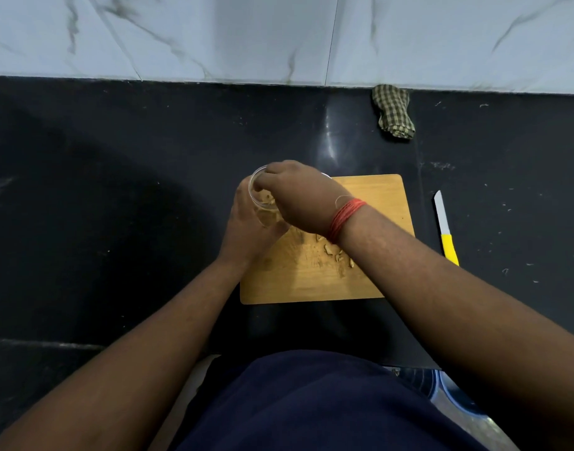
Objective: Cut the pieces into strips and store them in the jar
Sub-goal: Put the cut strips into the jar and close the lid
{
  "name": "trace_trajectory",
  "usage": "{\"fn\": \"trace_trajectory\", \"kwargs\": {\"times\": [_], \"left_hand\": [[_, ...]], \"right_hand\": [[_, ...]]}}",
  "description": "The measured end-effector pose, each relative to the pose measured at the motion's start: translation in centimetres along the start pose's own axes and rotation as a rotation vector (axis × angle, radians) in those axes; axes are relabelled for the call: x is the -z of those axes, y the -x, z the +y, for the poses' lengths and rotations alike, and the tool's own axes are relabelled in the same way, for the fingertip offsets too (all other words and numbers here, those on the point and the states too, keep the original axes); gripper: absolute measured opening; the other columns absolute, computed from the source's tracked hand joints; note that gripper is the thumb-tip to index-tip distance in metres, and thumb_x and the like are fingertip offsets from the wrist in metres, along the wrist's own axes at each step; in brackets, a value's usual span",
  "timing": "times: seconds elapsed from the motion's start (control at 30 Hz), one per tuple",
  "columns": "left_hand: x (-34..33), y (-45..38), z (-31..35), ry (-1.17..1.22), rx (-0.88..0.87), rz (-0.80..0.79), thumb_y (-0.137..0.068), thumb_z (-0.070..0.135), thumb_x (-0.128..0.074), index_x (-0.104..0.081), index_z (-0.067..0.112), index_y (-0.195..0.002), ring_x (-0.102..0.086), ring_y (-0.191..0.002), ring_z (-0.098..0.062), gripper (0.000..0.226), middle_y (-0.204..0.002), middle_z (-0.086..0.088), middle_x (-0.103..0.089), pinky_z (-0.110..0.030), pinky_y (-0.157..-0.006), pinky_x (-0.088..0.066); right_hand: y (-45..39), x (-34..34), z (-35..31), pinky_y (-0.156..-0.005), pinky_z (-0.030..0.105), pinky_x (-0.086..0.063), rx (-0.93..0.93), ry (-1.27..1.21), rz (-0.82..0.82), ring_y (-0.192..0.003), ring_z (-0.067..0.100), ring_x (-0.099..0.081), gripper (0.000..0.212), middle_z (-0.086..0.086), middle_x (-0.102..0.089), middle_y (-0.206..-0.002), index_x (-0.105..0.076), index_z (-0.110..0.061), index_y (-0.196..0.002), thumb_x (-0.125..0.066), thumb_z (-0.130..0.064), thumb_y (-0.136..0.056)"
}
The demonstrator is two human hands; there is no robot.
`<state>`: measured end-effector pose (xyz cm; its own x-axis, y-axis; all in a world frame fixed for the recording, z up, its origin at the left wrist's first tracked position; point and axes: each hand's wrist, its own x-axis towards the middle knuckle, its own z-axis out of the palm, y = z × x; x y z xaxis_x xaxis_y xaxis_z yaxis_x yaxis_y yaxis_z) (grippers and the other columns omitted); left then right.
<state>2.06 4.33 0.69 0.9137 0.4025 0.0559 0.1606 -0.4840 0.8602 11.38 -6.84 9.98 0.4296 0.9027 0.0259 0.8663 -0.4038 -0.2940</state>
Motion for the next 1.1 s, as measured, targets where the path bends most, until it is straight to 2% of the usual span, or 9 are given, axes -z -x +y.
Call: {"fn": "trace_trajectory", "kwargs": {"times": [0.17,0.27,0.33,0.43,0.57,0.73,0.87,0.97,1.1], "left_hand": [[-0.1,-0.1,-0.7,-0.012,0.018,-0.009,-0.073,0.048,-0.086,-0.023,0.033,-0.146,-0.054,-0.126,-0.014,0.098,-0.145,0.003,-0.045,-0.048,-0.096,-0.054],[0.0,0.0,-0.7,-0.025,0.014,-0.017,-0.071,0.060,-0.082,-0.026,0.029,-0.147,-0.051,-0.128,-0.014,0.100,-0.144,0.003,-0.044,-0.045,-0.097,-0.053],[0.0,0.0,-0.6,-0.025,0.018,-0.005,-0.070,0.062,-0.082,-0.029,0.027,-0.146,-0.051,-0.127,-0.012,0.100,-0.142,0.004,-0.044,-0.043,-0.099,-0.052],[0.0,0.1,-0.7,-0.025,0.009,0.012,-0.071,0.052,-0.086,-0.029,0.027,-0.145,-0.050,-0.127,-0.009,0.096,-0.142,0.006,-0.045,-0.039,-0.102,-0.050],[-0.1,0.1,-0.9,-0.039,-0.002,0.004,-0.072,0.048,-0.086,-0.027,0.031,-0.145,-0.051,-0.127,-0.011,0.096,-0.142,0.006,-0.044,-0.039,-0.102,-0.050],[-0.1,0.0,-0.9,-0.051,-0.003,-0.002,-0.072,0.049,-0.086,-0.028,0.026,-0.146,-0.050,-0.128,-0.013,0.096,-0.143,0.004,-0.045,-0.041,-0.103,-0.050],[0.0,0.0,-0.9,-0.057,0.003,-0.002,-0.073,0.050,-0.086,-0.027,0.028,-0.147,-0.050,-0.129,-0.013,0.097,-0.143,0.005,-0.044,-0.041,-0.103,-0.050],[-0.1,0.0,-0.8,-0.055,0.004,0.002,-0.072,0.049,-0.086,-0.028,0.027,-0.146,-0.050,-0.129,-0.013,0.097,-0.143,0.004,-0.045,-0.041,-0.103,-0.050],[-0.1,0.0,-0.8,-0.050,0.003,0.006,-0.072,0.048,-0.086,-0.029,0.027,-0.146,-0.050,-0.129,-0.013,0.096,-0.142,0.005,-0.045,-0.042,-0.102,-0.051]], "right_hand": [[0.4,-0.1,0.5,-0.080,0.034,-0.053,0.006,-0.022,0.156,-0.096,0.018,-0.058,0.024,0.000,-0.064,-0.106,-0.067,-0.016,-0.108,-0.055,-0.005,-0.089],[2.2,-0.2,1.8,-0.079,0.030,-0.049,-0.182,-0.233,0.414,-0.092,0.019,-0.059,0.020,0.000,-0.064,-0.099,-0.068,-0.013,-0.100,-0.051,-0.010,-0.090],[4.3,-1.4,3.3,-0.082,0.028,-0.046,-0.353,-0.293,0.468,-0.094,0.019,-0.057,0.018,0.000,-0.061,-0.100,-0.067,-0.014,-0.101,-0.052,-0.013,-0.091],[8.0,-4.6,5.2,-0.094,0.033,-0.042,-0.504,-0.152,0.252,-0.108,0.028,-0.051,0.027,0.006,-0.055,-0.116,-0.061,-0.012,-0.120,-0.054,-0.020,-0.095],[11.4,-7.1,4.9,-0.102,0.040,-0.043,-0.440,-0.013,0.028,-0.119,0.030,-0.046,0.041,0.010,-0.053,-0.130,-0.055,-0.011,-0.132,-0.055,-0.029,-0.095],[13.5,-6.7,4.7,-0.106,0.043,-0.041,-0.464,-0.048,0.057,-0.125,0.027,-0.042,0.050,0.008,-0.052,-0.133,-0.053,-0.012,-0.136,-0.059,-0.035,-0.093],[14.9,-5.9,4.8,-0.102,0.039,-0.041,-0.596,-0.036,-0.094,-0.119,0.027,-0.037,0.080,0.007,-0.041,-0.132,-0.042,-0.022,-0.144,-0.070,-0.057,-0.078],[14.6,-6.6,4.6,-0.104,0.034,-0.037,-0.604,-0.146,-0.159,-0.120,0.025,-0.035,0.087,0.008,-0.036,-0.130,-0.039,-0.019,-0.147,-0.079,-0.047,-0.074],[13.2,-7.7,4.8,-0.099,0.029,-0.044,-0.539,-0.260,-0.010,-0.113,0.029,-0.049,0.057,0.012,-0.047,-0.120,-0.054,-0.009,-0.137,-0.073,-0.014,-0.083]]}}
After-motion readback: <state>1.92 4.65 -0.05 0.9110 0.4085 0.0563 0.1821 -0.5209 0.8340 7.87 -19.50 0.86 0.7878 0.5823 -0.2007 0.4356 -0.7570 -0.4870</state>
